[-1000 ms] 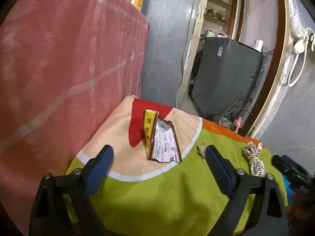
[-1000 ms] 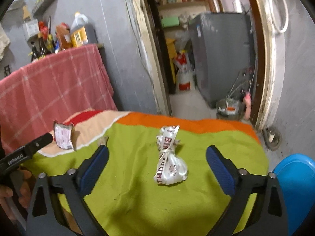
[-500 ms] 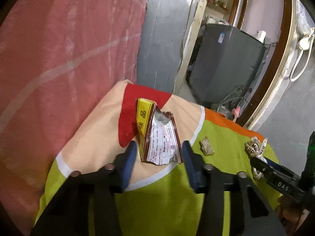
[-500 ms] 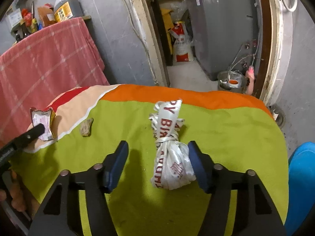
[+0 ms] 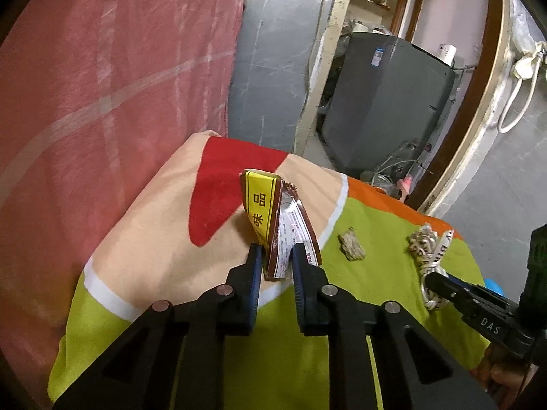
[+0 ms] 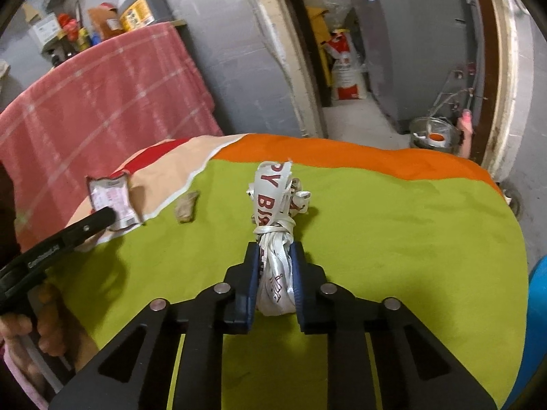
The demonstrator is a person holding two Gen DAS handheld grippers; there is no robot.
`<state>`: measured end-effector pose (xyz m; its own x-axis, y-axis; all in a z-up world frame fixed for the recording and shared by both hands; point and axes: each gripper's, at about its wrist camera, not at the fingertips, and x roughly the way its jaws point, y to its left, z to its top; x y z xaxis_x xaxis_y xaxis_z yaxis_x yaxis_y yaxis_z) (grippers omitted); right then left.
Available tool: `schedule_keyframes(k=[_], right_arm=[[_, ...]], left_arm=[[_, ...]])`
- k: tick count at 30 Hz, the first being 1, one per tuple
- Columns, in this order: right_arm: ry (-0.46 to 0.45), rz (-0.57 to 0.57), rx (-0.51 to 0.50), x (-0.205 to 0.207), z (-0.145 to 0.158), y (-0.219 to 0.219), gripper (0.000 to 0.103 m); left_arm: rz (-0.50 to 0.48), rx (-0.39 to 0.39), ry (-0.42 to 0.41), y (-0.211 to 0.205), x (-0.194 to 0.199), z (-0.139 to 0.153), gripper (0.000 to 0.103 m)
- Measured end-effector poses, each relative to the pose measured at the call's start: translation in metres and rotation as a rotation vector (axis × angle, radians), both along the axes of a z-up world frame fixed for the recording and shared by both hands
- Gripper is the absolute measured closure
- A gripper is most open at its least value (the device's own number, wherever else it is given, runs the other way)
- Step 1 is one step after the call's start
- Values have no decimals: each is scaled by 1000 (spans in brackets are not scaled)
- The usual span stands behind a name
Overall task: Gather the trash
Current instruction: 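Hold both grasped items and lift them above the table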
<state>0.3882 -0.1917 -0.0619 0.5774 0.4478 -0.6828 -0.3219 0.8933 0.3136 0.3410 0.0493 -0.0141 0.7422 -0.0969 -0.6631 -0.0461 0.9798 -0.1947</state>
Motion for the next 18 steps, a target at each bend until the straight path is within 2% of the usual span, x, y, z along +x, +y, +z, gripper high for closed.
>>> schedule_keyframes(k=[7,18], right_arm=[[17,63,30,-18,1,5,89],[2,84,20,-33,3,6,90]], left_arm=[[-43,-19,20,-8,-17,-5,90],[-77,-33,34,-18,-36,-11,90]])
